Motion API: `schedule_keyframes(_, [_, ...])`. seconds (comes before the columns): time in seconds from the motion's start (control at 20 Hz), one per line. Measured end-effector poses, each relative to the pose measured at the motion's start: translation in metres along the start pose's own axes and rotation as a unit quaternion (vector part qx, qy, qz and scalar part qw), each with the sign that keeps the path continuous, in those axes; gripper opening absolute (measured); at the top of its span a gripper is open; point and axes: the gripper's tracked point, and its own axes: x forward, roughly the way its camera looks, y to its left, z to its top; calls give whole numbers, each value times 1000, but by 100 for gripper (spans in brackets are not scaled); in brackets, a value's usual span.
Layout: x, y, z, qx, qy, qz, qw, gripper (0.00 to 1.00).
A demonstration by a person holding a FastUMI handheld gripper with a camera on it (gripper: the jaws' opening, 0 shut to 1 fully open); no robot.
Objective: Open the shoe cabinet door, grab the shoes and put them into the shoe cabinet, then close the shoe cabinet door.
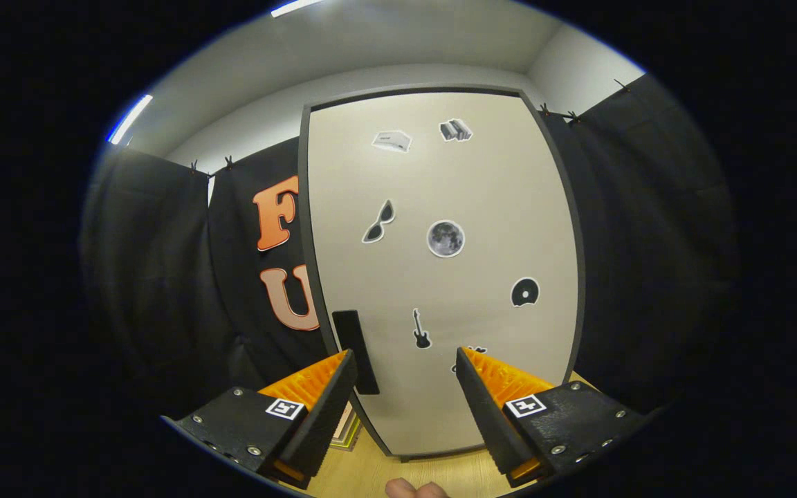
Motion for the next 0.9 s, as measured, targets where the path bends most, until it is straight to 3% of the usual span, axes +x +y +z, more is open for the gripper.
schedule_keyframes(0.5, [-115,-81,17,-26,4,-2,1000,89])
schedule_keyframes(0.9, [-189,-92,39,-47,-14,-18,999,89])
